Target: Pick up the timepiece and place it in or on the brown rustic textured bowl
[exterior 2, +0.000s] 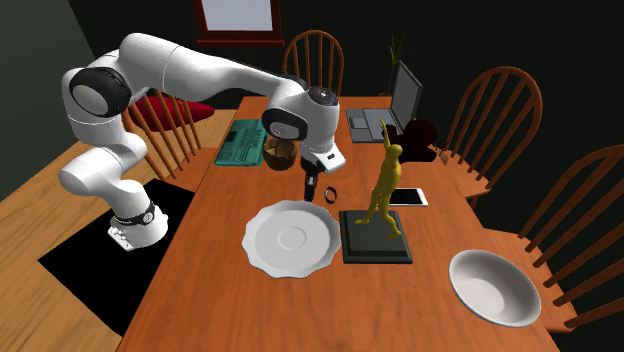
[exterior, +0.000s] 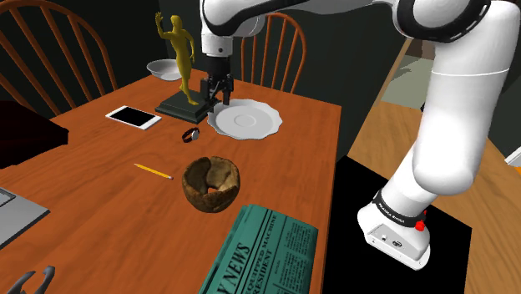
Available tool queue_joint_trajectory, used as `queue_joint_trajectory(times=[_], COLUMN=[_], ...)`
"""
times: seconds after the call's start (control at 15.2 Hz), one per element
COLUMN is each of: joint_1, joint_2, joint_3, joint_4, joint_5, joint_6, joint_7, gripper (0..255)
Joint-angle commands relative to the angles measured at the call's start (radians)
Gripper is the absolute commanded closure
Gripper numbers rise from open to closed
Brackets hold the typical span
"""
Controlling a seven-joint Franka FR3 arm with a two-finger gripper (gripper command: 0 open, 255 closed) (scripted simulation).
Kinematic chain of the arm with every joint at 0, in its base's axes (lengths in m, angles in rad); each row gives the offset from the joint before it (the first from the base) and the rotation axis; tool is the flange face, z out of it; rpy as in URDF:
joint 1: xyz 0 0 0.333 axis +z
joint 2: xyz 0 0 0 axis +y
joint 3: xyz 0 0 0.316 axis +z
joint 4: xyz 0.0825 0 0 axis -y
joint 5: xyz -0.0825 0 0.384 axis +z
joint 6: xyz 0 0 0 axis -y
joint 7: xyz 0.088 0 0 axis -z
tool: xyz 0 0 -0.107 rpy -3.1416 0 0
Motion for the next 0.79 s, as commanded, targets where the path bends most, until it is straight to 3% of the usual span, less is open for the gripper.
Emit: queue_joint_trajectory(times=[0.0,0.33,0.73], joint_1=[0.017,0.07,0.074], joint_2=[0.089,0.331,0.334], joint_3=[0.004,0.006,0.006], joint_4=[0.101,0.417,0.341], joint_5=[-0.01,-0.038,-0.036], joint_6=[-0.017,-0.097,-0.018], joint_7=[0.011,0.031,0.029], gripper=[0,0,0])
